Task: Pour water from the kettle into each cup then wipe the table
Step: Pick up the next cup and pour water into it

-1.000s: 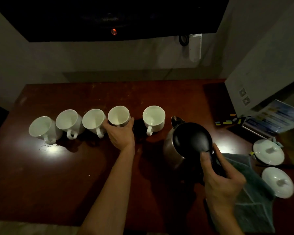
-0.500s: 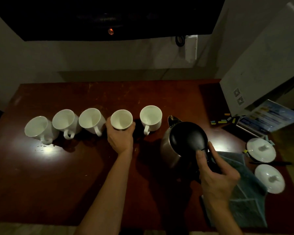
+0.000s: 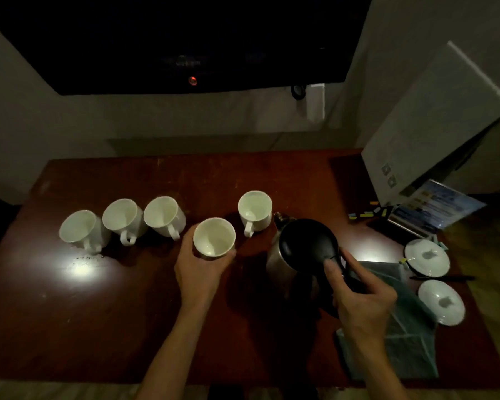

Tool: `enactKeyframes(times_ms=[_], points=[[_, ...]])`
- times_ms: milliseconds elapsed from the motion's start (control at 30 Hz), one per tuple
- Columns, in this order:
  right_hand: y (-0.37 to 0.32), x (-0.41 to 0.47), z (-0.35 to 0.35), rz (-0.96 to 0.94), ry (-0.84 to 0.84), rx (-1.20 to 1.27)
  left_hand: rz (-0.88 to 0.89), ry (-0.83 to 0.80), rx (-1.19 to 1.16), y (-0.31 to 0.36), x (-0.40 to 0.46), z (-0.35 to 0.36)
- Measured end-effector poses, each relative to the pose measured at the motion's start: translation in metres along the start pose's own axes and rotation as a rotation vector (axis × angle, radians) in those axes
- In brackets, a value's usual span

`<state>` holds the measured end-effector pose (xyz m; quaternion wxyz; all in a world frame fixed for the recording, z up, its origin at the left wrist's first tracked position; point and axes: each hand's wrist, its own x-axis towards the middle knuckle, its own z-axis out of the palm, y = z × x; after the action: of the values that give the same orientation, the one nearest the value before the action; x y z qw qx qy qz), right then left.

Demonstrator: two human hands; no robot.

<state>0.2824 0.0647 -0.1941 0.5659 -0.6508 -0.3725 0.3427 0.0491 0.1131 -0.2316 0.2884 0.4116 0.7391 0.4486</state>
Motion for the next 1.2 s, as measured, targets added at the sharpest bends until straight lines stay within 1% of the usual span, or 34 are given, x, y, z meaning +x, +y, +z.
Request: enactKeyframes(times_ms=[233, 367, 533, 700, 800, 1000, 1200], points=[[-0.049, 0.002, -0.012, -0.062, -0.099, 0.041, 0.073, -0.210, 0.016, 0.042, 0.010, -0.032], [-0.089, 0.012, -0.016, -0.113, -0.205, 0.009, 0.135, -0.326, 0.011, 0.071, 0.018, -0.053], [-0.143, 0.024, -0.021, -0.159, -0.312, -0.049, 0.230, -0.428, 0.021, 0.110, 0.027, -0.075], [-0.199, 0.033, -0.025, -0.201, -0.463, -0.135, 0.307, -0.465, 0.013, 0.139, 0.030, -0.090], [-0.224, 0.038, -0.026, -0.204, -0.510, -0.167, 0.320, -0.463, -0.034, 0.148, 0.027, -0.097], [-0.249, 0.040, -0.030, -0.246, -0.583, -0.266, 0.343, -0.455, -0.055, 0.156, 0.017, -0.109], [-0.274, 0.041, -0.029, -0.307, -0.665, -0.327, 0.350, -0.474, -0.029, 0.161, 0.012, -0.117]])
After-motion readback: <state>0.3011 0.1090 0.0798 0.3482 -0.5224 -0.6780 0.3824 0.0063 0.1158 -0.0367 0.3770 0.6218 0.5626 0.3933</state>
